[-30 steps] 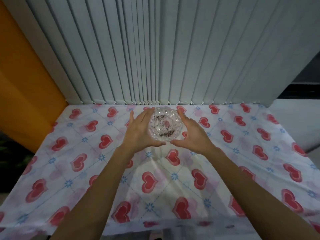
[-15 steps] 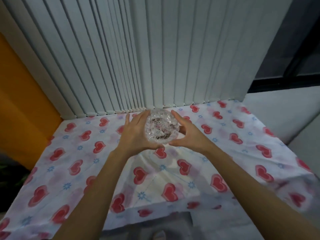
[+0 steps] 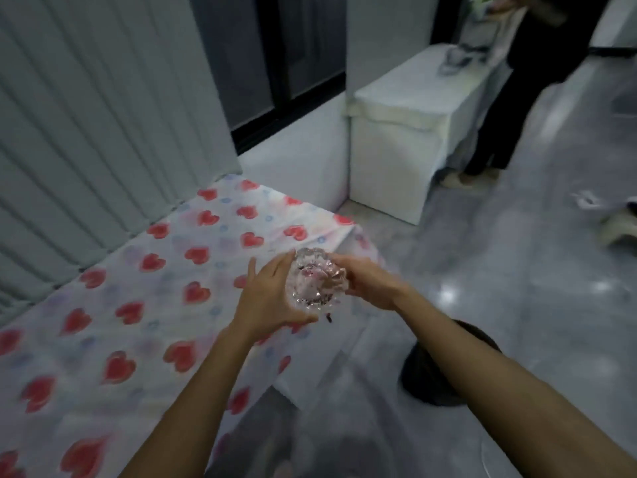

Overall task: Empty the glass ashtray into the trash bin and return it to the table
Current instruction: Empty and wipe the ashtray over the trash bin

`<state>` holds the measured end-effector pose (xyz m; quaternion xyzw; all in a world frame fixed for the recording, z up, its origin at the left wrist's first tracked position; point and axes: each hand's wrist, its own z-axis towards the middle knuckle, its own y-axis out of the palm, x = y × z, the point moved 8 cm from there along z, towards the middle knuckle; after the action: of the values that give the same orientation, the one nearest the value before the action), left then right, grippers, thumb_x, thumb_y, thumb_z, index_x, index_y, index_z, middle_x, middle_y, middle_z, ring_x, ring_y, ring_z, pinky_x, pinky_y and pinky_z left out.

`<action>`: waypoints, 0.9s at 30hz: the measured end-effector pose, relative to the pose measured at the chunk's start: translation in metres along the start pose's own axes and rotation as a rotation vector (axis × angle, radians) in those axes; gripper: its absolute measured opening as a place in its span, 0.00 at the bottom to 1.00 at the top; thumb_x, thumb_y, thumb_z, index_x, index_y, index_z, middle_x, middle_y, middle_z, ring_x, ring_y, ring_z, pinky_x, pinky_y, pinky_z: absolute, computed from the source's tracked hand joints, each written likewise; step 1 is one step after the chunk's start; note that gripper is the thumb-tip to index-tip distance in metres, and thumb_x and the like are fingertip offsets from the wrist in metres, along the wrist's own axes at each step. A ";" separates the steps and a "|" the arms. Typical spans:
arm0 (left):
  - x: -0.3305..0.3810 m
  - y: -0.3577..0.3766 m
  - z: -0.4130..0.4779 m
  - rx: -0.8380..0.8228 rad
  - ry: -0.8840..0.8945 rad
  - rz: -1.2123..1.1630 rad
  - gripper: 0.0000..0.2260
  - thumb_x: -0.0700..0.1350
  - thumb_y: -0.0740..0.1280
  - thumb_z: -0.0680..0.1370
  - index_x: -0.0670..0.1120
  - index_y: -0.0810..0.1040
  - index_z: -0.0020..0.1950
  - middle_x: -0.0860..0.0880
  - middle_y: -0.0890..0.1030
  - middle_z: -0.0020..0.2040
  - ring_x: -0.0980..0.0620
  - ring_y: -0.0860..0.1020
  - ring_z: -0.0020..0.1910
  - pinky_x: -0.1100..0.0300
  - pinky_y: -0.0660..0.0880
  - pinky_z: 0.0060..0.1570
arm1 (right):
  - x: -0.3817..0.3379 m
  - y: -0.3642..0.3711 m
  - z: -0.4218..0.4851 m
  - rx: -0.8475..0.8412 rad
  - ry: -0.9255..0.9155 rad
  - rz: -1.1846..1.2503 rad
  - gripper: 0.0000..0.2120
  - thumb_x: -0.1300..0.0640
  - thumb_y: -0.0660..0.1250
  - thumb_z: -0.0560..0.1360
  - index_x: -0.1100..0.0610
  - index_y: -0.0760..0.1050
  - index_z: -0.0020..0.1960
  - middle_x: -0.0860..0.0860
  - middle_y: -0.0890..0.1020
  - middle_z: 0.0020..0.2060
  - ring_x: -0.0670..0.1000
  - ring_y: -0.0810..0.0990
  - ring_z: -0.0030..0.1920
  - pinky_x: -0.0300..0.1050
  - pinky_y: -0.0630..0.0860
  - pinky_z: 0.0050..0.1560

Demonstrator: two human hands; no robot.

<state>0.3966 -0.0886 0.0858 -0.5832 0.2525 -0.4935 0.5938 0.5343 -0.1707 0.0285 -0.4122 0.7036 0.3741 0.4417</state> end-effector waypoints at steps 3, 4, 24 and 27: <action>0.060 0.056 0.034 -0.146 0.178 -0.028 0.54 0.69 0.73 0.57 0.45 0.58 0.76 0.46 0.67 0.74 0.47 0.64 0.73 0.41 0.49 0.74 | 0.036 -0.080 -0.039 0.193 0.088 0.095 0.14 0.46 0.60 0.79 0.52 0.78 0.55 0.51 0.85 0.45 0.48 0.84 0.43 0.42 0.81 0.44; 0.078 0.072 0.041 -0.196 0.237 -0.028 0.54 0.69 0.72 0.57 0.46 0.58 0.76 0.46 0.67 0.74 0.47 0.63 0.74 0.41 0.49 0.75 | 0.049 -0.098 -0.053 0.245 0.129 0.105 0.16 0.43 0.61 0.79 0.52 0.79 0.54 0.50 0.86 0.44 0.47 0.84 0.42 0.40 0.80 0.40; 0.223 0.436 0.108 -0.870 0.629 -0.099 0.46 0.64 0.64 0.72 0.49 0.41 0.78 0.48 0.55 0.79 0.48 0.55 0.77 0.48 0.53 0.75 | 0.338 -0.294 -0.138 1.229 0.238 0.755 0.19 0.38 0.55 0.79 0.46 0.74 0.61 0.46 0.86 0.48 0.53 0.81 0.51 0.50 0.79 0.47; 0.199 0.544 0.106 -0.793 0.553 0.002 0.41 0.65 0.58 0.75 0.47 0.41 0.78 0.49 0.46 0.80 0.48 0.46 0.78 0.44 0.45 0.75 | 0.411 -0.342 -0.108 1.280 0.204 0.705 0.14 0.44 0.58 0.80 0.50 0.72 0.60 0.45 0.85 0.50 0.49 0.81 0.50 0.48 0.80 0.39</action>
<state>0.7246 -0.3080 -0.3508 -0.6115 0.5700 -0.4951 0.2366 0.7009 -0.4994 -0.3735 0.1443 0.9125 -0.0299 0.3817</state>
